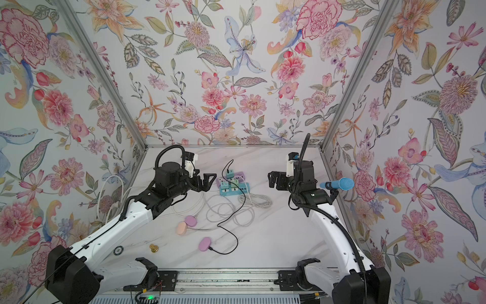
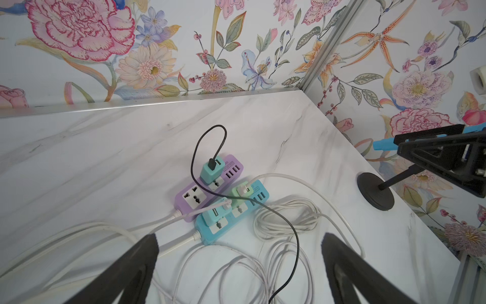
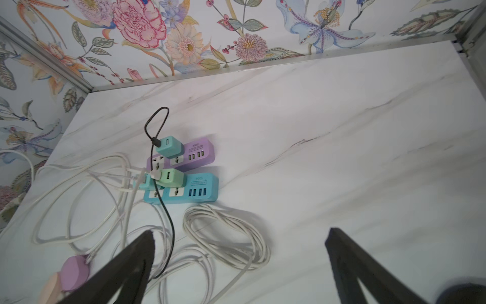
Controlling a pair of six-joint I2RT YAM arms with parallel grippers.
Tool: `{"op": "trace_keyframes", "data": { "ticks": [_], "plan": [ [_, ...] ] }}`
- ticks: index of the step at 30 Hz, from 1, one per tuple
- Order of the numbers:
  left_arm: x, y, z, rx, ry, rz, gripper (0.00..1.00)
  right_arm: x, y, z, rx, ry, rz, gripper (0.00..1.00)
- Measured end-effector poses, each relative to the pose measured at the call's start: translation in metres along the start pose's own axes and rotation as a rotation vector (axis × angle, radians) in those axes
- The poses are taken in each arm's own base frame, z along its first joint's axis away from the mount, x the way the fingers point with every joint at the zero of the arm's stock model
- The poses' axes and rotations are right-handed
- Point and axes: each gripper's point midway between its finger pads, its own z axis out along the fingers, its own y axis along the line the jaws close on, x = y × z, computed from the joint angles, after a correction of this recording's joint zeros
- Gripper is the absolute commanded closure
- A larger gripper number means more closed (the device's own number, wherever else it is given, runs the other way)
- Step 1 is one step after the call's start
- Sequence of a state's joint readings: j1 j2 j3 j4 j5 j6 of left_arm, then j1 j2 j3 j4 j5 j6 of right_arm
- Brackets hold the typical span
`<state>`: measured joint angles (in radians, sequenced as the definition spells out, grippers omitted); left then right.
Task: Charge the bluetooth headset
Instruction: Reset both arms
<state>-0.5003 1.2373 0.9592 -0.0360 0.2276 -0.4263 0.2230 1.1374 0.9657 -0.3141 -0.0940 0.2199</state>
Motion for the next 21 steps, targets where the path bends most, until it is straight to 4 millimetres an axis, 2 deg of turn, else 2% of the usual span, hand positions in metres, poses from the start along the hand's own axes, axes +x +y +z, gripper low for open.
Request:
{"op": "trace_keyframes", "data": {
  "ticks": [2,4,7,11,13,16,18,21],
  "plan": [
    [-0.005,0.01,0.0,-0.04,-0.041,0.055,0.0,0.005,-0.012,0.009,0.053,-0.016,-0.035,0.01],
    [-0.009,0.033,-0.003,-0.143,-0.093,0.112,0.0,0.018,-0.03,0.018,0.122,-0.017,-0.059,0.01],
    [-0.016,0.081,-0.014,-0.345,-0.161,0.162,0.0,0.046,-0.061,0.031,0.228,0.001,-0.087,0.01],
    [-0.013,0.16,-0.032,-0.598,-0.202,0.174,0.0,0.075,-0.098,0.049,0.35,0.007,-0.131,0.01],
    [0.001,0.198,-0.036,-0.686,-0.19,0.166,0.0,0.088,-0.109,0.059,0.381,0.003,-0.147,0.01],
    [0.04,0.244,-0.039,-0.791,-0.119,0.161,0.0,0.107,-0.121,0.074,0.405,0.013,-0.156,0.01],
    [0.065,0.261,-0.036,-0.817,-0.073,0.164,0.0,0.116,-0.127,0.083,0.412,0.021,-0.155,0.01],
    [0.083,0.273,-0.031,-0.824,-0.021,0.188,0.0,0.109,-0.134,0.091,0.419,-0.018,-0.158,0.01]
  ]
}}
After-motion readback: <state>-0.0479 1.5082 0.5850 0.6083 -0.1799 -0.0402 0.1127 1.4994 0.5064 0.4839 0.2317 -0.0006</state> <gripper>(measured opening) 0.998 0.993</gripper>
